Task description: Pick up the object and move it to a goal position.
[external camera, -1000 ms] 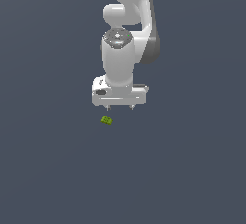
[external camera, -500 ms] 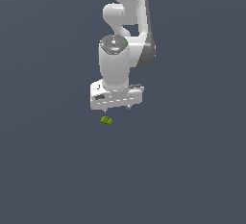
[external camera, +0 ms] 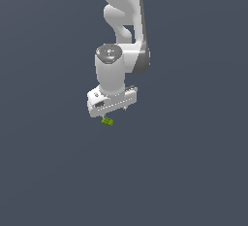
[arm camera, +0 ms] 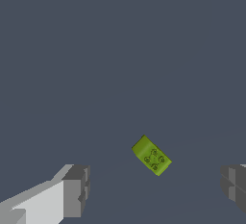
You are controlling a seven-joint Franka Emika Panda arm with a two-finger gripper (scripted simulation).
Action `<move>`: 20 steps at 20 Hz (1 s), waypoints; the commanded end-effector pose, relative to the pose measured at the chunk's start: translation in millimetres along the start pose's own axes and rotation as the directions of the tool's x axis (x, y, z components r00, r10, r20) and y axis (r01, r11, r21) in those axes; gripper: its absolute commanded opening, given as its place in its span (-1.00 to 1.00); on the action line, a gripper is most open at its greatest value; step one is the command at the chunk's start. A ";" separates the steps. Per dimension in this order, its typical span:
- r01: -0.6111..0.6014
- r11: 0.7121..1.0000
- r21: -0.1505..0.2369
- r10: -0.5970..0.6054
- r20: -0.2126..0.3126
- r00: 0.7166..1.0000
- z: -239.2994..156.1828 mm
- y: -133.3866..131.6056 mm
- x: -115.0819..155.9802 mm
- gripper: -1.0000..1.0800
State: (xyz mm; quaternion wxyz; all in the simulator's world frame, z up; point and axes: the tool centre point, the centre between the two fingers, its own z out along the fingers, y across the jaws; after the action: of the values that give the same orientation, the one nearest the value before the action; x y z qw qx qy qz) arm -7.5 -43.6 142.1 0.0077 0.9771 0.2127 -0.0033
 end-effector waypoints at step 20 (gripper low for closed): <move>0.512 0.859 0.003 -0.512 -0.004 0.859 54.5 22.0 -28.9 0.92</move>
State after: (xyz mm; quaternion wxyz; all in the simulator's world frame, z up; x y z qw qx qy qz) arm -23.4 -74.6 91.9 0.0049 0.8944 0.4473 -0.0047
